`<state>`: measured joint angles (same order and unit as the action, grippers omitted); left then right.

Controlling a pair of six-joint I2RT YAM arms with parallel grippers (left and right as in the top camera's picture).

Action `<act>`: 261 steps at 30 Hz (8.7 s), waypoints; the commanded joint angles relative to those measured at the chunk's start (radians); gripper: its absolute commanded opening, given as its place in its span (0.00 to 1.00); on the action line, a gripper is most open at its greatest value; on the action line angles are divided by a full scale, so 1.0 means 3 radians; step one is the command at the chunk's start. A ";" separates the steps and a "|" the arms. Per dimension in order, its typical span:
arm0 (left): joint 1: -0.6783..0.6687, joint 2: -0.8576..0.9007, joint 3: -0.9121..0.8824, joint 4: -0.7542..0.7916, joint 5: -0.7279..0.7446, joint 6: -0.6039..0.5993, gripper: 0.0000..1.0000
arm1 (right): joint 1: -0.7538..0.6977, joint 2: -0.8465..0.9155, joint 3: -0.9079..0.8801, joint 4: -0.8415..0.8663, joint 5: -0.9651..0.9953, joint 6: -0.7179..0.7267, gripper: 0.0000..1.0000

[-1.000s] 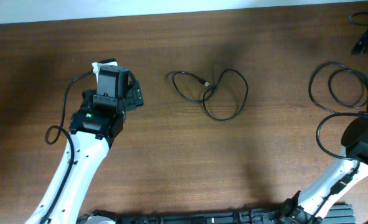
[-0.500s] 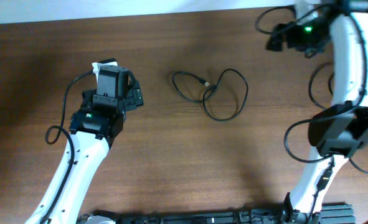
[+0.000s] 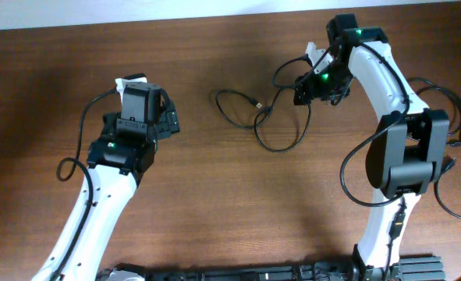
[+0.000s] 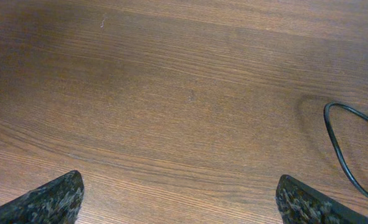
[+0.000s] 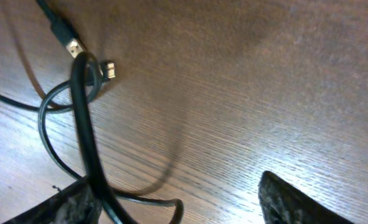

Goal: Untangle cables

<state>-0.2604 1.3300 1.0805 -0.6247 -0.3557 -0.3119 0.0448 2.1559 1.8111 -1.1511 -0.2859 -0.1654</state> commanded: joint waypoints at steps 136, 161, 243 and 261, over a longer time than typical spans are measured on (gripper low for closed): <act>0.0031 -0.0903 -0.0834 0.0264 0.0184 -0.0025 0.99 | 0.0420 -0.0072 0.1873 0.0008 0.0352 0.1114 0.99; 0.0839 -0.4075 -0.3427 0.1933 0.0664 0.0273 0.99 | 0.0420 -0.0071 0.1873 0.0008 0.0352 0.1114 0.98; 0.0927 -0.4416 -0.3571 0.1826 0.0900 0.1057 0.99 | 0.0411 -0.4534 -0.5622 0.6504 0.1036 0.1001 0.99; 0.0927 -0.4416 -0.3571 0.1826 0.0900 0.1055 0.99 | 0.0172 -0.6840 -0.6018 0.3577 0.1167 0.0974 0.99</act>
<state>0.0128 0.0105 0.0139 -0.0750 -0.0994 -0.0143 0.1108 0.1802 0.0105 -0.0338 0.0566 0.1307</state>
